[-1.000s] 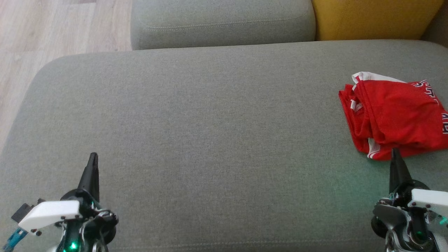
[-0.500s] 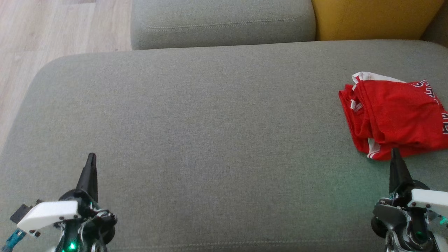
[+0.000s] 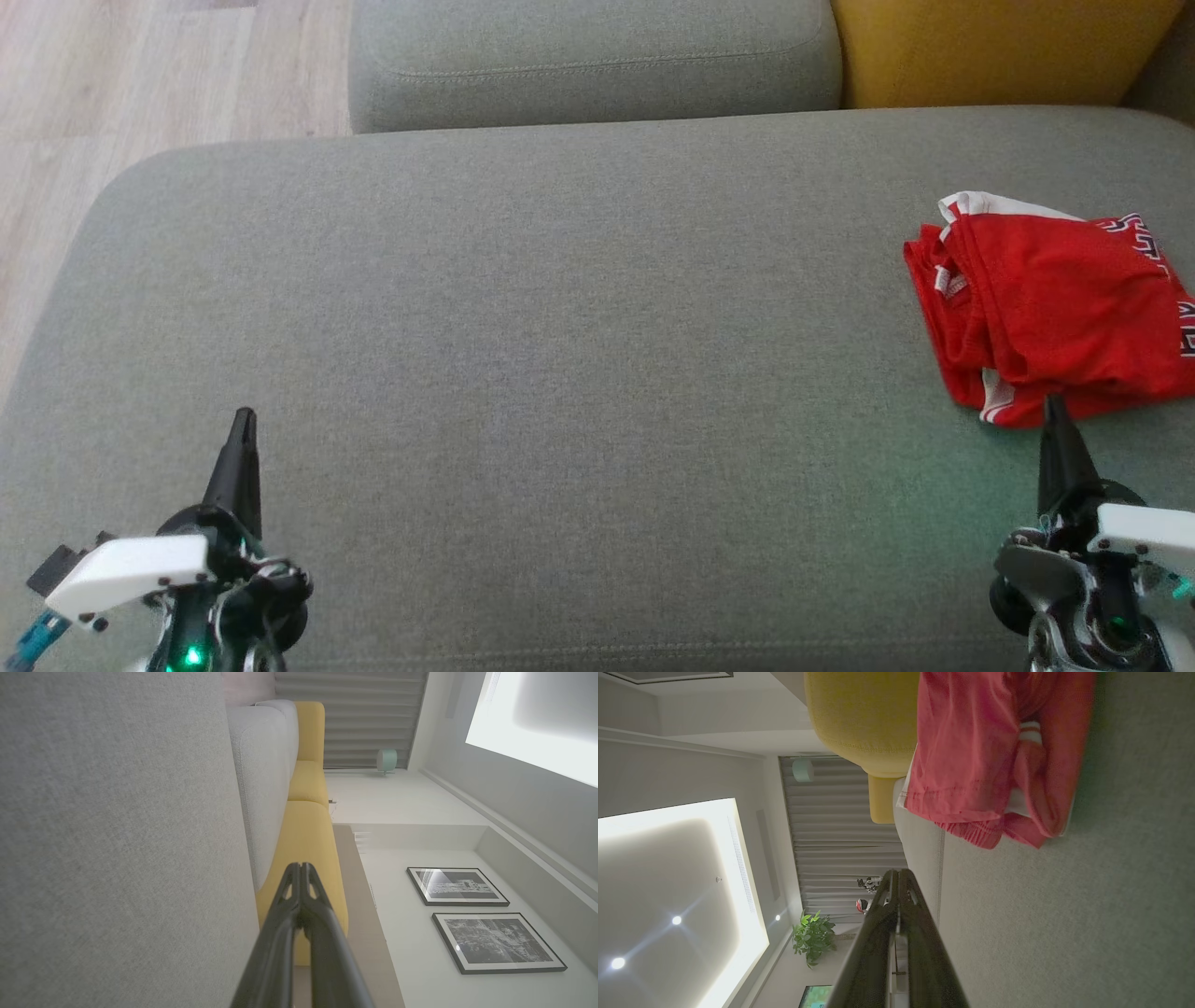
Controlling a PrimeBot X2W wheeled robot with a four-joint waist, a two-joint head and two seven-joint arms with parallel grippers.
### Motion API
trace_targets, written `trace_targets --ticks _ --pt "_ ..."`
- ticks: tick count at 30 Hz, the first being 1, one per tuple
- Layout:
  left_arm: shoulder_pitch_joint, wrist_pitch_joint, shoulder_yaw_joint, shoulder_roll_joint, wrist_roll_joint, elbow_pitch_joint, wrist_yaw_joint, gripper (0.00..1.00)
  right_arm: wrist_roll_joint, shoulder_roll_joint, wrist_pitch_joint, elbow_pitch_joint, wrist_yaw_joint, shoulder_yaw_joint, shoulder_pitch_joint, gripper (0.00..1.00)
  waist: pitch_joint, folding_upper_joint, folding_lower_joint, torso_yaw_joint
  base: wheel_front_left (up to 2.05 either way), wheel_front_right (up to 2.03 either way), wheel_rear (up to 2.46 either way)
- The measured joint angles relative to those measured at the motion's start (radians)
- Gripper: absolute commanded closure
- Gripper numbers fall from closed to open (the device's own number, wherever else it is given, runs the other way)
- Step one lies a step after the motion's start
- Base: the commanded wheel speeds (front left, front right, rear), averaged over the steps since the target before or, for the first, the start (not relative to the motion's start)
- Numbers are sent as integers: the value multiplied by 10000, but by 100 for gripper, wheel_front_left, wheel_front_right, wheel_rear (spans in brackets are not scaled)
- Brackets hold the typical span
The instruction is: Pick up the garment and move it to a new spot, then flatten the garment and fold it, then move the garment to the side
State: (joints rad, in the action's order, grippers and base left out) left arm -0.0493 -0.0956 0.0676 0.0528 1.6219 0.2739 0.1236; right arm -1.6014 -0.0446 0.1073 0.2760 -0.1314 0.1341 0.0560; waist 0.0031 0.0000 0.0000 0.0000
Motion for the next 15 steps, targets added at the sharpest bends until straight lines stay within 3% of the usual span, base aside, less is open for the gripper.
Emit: trace_targets --ticks 15 --pt "-4 -10 33 -17 0 0 0 100 0 0 2 0 0 0 0 100 0 0 0 0 0 0 0"
